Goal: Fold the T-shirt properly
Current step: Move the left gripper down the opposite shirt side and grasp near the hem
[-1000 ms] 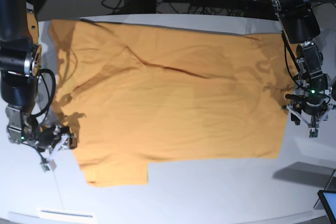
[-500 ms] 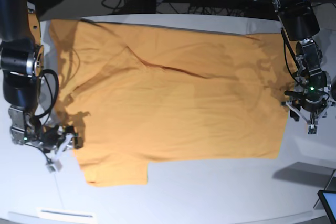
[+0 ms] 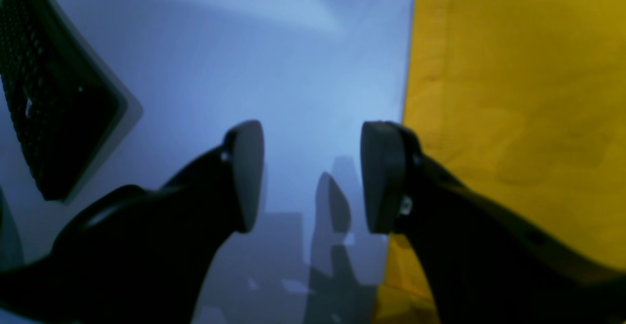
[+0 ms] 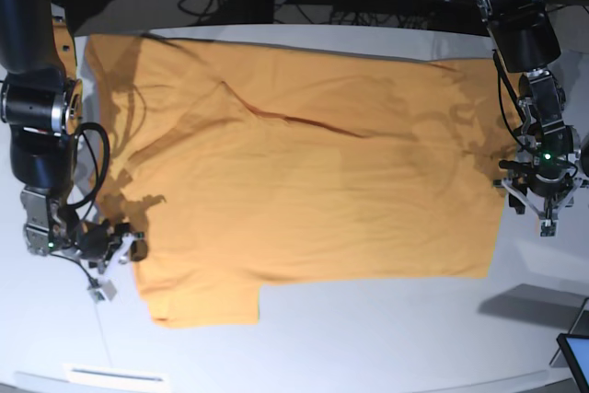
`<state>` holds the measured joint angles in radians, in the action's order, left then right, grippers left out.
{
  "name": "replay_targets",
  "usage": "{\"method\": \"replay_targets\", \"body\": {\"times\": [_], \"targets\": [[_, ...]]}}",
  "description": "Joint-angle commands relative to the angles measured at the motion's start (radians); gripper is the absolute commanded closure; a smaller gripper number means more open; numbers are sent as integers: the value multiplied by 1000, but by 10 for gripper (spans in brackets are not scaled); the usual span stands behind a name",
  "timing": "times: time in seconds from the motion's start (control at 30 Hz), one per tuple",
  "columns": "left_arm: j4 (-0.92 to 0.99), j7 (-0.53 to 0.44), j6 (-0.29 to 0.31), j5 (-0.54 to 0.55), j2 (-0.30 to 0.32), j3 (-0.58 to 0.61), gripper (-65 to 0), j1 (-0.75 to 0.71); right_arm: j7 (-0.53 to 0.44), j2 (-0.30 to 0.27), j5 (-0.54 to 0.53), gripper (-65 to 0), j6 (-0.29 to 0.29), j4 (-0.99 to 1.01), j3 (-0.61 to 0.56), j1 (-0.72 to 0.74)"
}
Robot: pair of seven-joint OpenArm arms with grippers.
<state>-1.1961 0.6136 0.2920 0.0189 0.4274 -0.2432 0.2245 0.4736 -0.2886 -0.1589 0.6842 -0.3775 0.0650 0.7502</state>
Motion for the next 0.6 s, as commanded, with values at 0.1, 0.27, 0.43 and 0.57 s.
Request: {"method": "replay_targets", "body": {"times": [0.1,0.27,0.43,0.57], "targets": [[-21,-21,-6,-1,24,-5,-317,26,0,-11,-8,-15,4,-13,0,32],[-20,-21,-6,-1,24,-5,-319,28,0,-11,-8,-4,4,-13,0,32],[-12,-22,-6,0,24,-8,-321,59,0,-10,-8,-1,4,-13,0,32],[69,-22,-6,0,35,-6,-321,125,0,-10,-8,-1,4,-13,-1,32]]}}
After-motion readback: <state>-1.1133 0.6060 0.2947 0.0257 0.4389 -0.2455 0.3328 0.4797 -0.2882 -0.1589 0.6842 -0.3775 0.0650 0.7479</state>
